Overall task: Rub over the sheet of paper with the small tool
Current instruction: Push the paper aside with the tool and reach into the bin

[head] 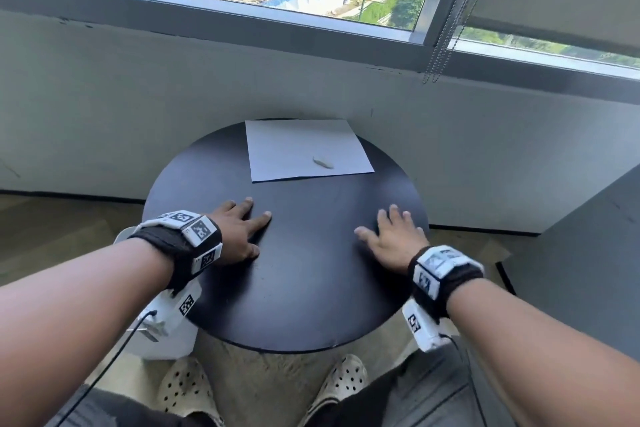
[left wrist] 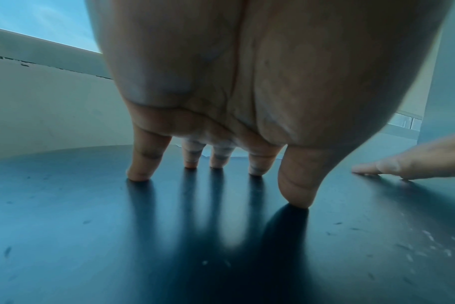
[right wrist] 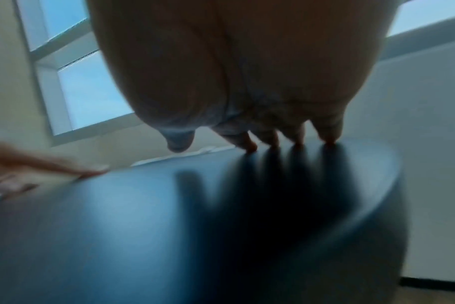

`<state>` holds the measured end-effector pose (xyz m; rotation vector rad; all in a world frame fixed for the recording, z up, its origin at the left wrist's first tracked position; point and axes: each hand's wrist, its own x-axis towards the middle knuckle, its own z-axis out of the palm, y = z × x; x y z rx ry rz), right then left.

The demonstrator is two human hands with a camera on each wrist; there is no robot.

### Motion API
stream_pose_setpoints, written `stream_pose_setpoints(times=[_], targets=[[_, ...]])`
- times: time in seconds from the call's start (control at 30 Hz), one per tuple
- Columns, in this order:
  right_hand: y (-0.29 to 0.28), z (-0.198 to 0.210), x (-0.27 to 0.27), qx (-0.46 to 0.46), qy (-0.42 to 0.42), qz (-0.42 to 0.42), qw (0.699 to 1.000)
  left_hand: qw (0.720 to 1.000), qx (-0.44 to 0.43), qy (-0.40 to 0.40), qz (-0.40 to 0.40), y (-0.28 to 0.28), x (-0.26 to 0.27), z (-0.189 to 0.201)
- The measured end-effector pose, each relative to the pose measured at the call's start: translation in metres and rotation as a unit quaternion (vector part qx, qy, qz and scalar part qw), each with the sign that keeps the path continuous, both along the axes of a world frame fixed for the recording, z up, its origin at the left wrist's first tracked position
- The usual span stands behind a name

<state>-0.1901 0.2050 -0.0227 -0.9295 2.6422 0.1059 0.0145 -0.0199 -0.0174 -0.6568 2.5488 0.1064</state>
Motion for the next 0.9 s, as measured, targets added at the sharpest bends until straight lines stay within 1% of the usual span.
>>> stream_pose_setpoints(times=[0.03, 0.07, 0.1, 0.13, 0.17, 0.2, 0.23, 0.27, 0.3, 0.33, 0.37, 0.4, 0.43, 0.47, 0.53, 0.6, 0.63, 0.67, 0.7, 0.73, 0.77, 0.8, 0.83, 0.87, 0.9], targets=[[-0.004, -0.008, 0.017, 0.012, 0.006, 0.026, 1.000, 1.000, 0.002, 0.001, 0.000, -0.001, 0.000, -0.001], [-0.007, -0.012, 0.042, 0.005, -0.007, 0.080, 0.997, 1.000, 0.001, 0.003, -0.001, -0.002, 0.000, -0.002], [-0.005, -0.013, 0.071, -0.018, -0.033, 0.162, 0.986, 1.000, 0.002, 0.004, -0.002, -0.004, 0.001, -0.004], [0.002, -0.009, 0.099, -0.040, -0.076, 0.249, 0.965, 1.000, 0.002, 0.004, -0.004, -0.004, 0.001, -0.005], [0.008, -0.001, 0.115, -0.055, -0.118, 0.316, 0.940, 1.000, 0.000, 0.005, -0.006, -0.005, 0.001, -0.005], [0.012, 0.006, 0.115, -0.084, -0.145, 0.344, 0.924, 1.000, -0.002, 0.006, -0.007, -0.004, 0.000, -0.004], [0.013, 0.007, 0.100, -0.129, -0.151, 0.326, 0.924, 1.000, 0.003, 0.007, -0.007, -0.004, 0.000, -0.004], [0.014, 0.005, 0.075, -0.166, -0.130, 0.262, 0.942, 1.000, 0.012, 0.009, -0.002, -0.004, 0.001, -0.002], [0.014, 0.004, 0.047, -0.175, -0.085, 0.166, 0.967, 1.000, 0.023, 0.015, 0.007, -0.004, 0.003, 0.001], [0.016, 0.003, 0.022, -0.144, -0.031, 0.073, 0.986, 0.999, 0.037, 0.025, 0.024, -0.007, 0.007, 0.004], [0.017, 0.002, 0.008, -0.090, -0.004, 0.006, 0.996, 0.997, 0.048, 0.039, 0.044, -0.012, 0.013, 0.007], [0.018, -0.004, 0.007, -0.046, -0.001, -0.025, 0.999, 0.995, 0.046, 0.054, 0.063, -0.018, 0.021, 0.010], [0.014, -0.009, 0.018, -0.027, -0.006, -0.020, 0.999, 0.994, 0.032, 0.065, 0.077, -0.026, 0.030, 0.012], [0.009, -0.014, 0.040, -0.029, -0.016, 0.004, 0.999, 0.994, 0.015, 0.063, 0.086, -0.034, 0.040, 0.013], [-0.002, -0.017, 0.103, -0.046, -0.038, 0.093, 0.994, 0.994, 0.010, 0.046, 0.097, -0.043, 0.059, 0.011], [-0.007, -0.008, 0.161, -0.068, -0.080, 0.218, 0.970, 0.994, 0.024, 0.045, 0.099, -0.045, 0.068, 0.009], [-0.009, 0.000, 0.178, -0.074, -0.118, 0.270, 0.953, 0.994, 0.030, 0.051, 0.094, -0.045, 0.070, 0.007], [-0.010, 0.008, 0.183, -0.087, -0.155, 0.296, 0.939, 0.992, 0.040, 0.063, 0.097, -0.046, 0.071, 0.006], [-0.011, 0.012, 0.175, -0.121, -0.171, 0.289, 0.934, 0.989, 0.055, 0.085, 0.110, -0.048, 0.074, 0.004], [-0.012, 0.012, 0.156, -0.165, -0.165, 0.244, 0.941, 0.980, 0.073, 0.124, 0.134, -0.054, 0.079, 0.004], [-0.010, 0.010, 0.129, -0.190, -0.145, 0.167, 0.957, 0.965, 0.087, 0.178, 0.173, -0.062, 0.085, 0.004], [-0.008, 0.010, 0.102, -0.182, -0.105, 0.083, 0.974, 0.941, 0.092, 0.240, 0.222, -0.074, 0.093, 0.001], [-0.005, 0.009, 0.081, -0.140, -0.062, 0.013, 0.988, 0.912, 0.084, 0.294, 0.275, -0.091, 0.103, -0.005], [-0.002, 0.005, 0.071, -0.087, -0.033, -0.028, 0.995, 0.885, 0.075, 0.321, 0.330, -0.107, 0.114, -0.014], [-0.001, -0.002, 0.073, -0.043, -0.015, -0.032, 0.998, 0.864, 0.073, 0.314, 0.386, -0.120, 0.126, -0.025]])
